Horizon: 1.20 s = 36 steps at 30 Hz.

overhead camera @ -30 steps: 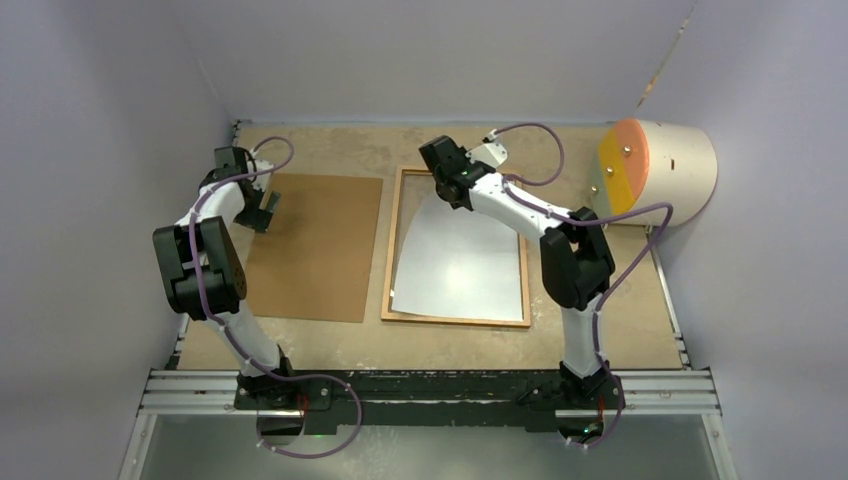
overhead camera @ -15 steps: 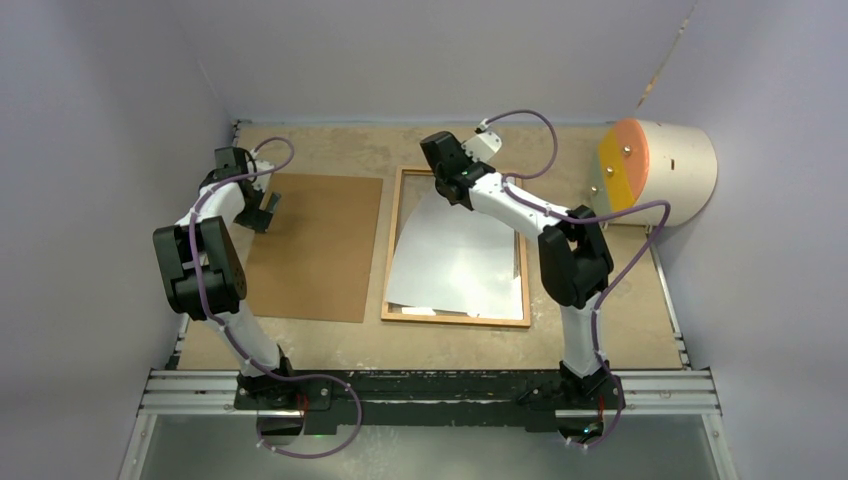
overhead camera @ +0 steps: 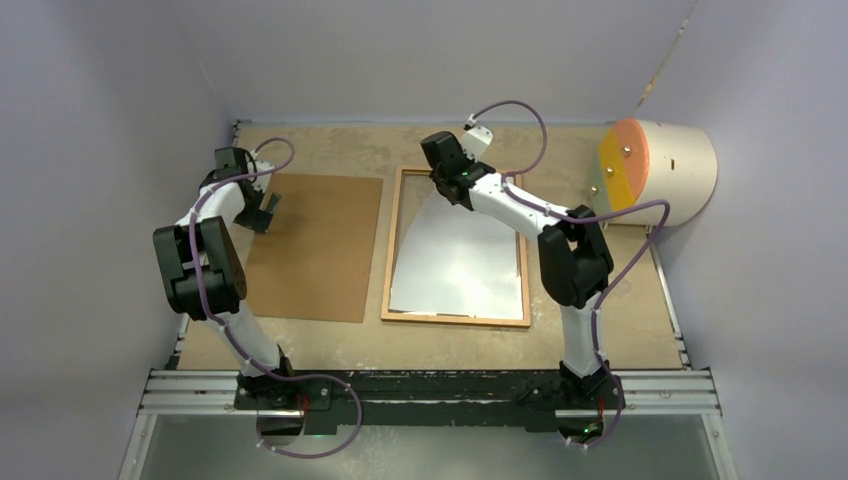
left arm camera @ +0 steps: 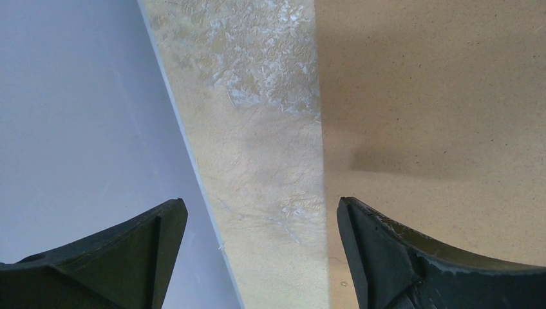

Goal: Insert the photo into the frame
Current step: Turn over the photo from the photo frame.

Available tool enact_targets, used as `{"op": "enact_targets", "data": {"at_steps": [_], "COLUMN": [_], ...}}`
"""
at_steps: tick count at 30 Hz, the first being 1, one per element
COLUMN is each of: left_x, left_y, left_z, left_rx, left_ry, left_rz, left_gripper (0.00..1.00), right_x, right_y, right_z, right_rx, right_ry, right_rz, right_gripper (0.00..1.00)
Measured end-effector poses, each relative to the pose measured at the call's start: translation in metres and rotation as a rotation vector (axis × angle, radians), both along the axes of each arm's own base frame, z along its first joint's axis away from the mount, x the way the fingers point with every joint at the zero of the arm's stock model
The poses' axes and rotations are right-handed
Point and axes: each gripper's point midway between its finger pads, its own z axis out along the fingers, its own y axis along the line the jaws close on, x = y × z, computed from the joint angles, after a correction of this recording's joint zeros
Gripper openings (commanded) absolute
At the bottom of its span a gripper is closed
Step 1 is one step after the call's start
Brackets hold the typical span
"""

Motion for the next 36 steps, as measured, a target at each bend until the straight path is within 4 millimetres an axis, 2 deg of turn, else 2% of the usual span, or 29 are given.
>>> {"op": "enact_targets", "data": {"at_steps": [4,10,14,20,21,22,26,27,31,34,36], "left_x": [0.000,0.000,0.000,0.000,0.000,0.000,0.000,0.000,0.000,0.000,0.000], "left_y": [0.000,0.000,0.000,0.000,0.000,0.000,0.000,0.000,0.000,0.000,0.000], "left_z": [0.000,0.000,0.000,0.000,0.000,0.000,0.000,0.000,0.000,0.000,0.000], "left_rx": [0.000,0.000,0.000,0.002,0.002,0.002,0.002,0.002,0.003,0.003,0.003], "left_ry": [0.001,0.001,0.002,0.003,0.003,0.004,0.004,0.004,0.004,0.004,0.004], "left_rz": [0.000,0.000,-0.001,-0.006,-0.006,-0.006,-0.006,-0.006,-0.006,-0.006,-0.007], "left_gripper": [0.92,0.92,0.92,0.92,0.92,0.92,0.93,0.93,0.93,0.93,0.94], "right_x": [-0.001,-0.003,-0.004,-0.003,-0.003,-0.003,-0.003,-0.004,-0.005,-0.005,-0.006], "right_y": [0.006,0.005,0.000,0.003,0.005,0.007,0.015,0.016,0.021,0.023,0.024], "right_z": [-0.007,-0.030,-0.032,-0.030,-0.030,-0.030,-0.029,-0.029,-0.030,-0.030,-0.030], "right_rx": [-0.020,-0.068,-0.088,-0.088,-0.085,-0.083,-0.066,-0.063,-0.049,-0.041,-0.036], "right_ry": [0.024,0.072,0.076,0.078,0.079,0.079,0.083,0.086,0.092,0.094,0.095], "right_rz": [0.054,0.070,0.055,0.078,0.088,0.097,0.136,0.144,0.169,0.179,0.183], "right_gripper": [0.00,0.00,0.00,0.00,0.03,0.16,0.53,0.59,0.74,0.91,0.97]}}
